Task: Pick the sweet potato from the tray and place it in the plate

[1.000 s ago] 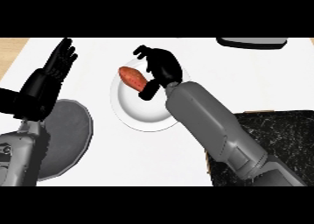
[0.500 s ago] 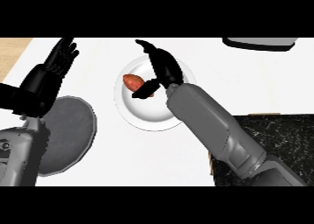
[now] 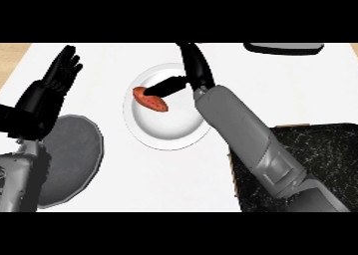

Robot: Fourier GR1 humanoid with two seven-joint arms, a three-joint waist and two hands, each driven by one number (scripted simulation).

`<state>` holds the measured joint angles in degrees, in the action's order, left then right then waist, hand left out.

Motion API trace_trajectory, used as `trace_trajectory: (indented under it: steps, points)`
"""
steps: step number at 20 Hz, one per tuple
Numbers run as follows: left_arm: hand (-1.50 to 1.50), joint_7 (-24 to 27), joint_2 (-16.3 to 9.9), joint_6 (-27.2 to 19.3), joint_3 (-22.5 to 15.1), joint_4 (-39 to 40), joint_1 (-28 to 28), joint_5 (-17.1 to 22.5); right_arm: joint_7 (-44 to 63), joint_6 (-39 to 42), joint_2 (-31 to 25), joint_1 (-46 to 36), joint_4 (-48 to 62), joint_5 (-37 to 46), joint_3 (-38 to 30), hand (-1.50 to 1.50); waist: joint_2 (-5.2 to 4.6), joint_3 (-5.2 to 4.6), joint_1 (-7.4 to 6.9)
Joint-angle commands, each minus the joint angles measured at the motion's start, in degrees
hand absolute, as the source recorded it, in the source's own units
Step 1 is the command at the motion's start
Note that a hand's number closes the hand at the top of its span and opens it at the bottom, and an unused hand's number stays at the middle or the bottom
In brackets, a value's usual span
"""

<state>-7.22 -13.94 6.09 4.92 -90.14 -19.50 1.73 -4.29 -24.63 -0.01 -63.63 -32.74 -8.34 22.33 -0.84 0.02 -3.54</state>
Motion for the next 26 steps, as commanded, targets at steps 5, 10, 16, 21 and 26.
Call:
trace_trajectory:
  steps: [5,10,16,21,26]
  points:
    - [0.00,1.20,0.52,-1.03,0.30,-3.00,3.82,-1.10,-9.72,8.44,-5.83,1.14,5.15,-5.27,-10.41,-1.50,0.45,0.01,2.16]
    - [0.00,-1.50,-0.67,-0.29,1.67,-1.95,1.44,-0.18,-16.37,15.86,-11.30,3.59,7.99,-5.24,-13.14,-1.50,0.44,0.01,2.45]
    - [0.00,2.11,0.23,-0.49,1.82,-0.47,3.32,-1.29,-17.86,24.01,-18.00,7.02,5.66,-3.84,-14.06,-1.50,0.66,-0.01,3.09]
    - [0.00,0.87,-0.21,0.38,2.53,-2.26,3.73,-0.28,-20.95,29.05,-22.36,8.90,8.70,-2.77,-16.01,-1.50,0.68,0.00,2.91]
    - [0.00,3.23,0.56,0.64,1.84,-3.45,6.79,-1.34,-25.84,30.48,-24.55,9.66,11.11,-0.68,-17.61,-1.50,0.56,0.01,2.50]
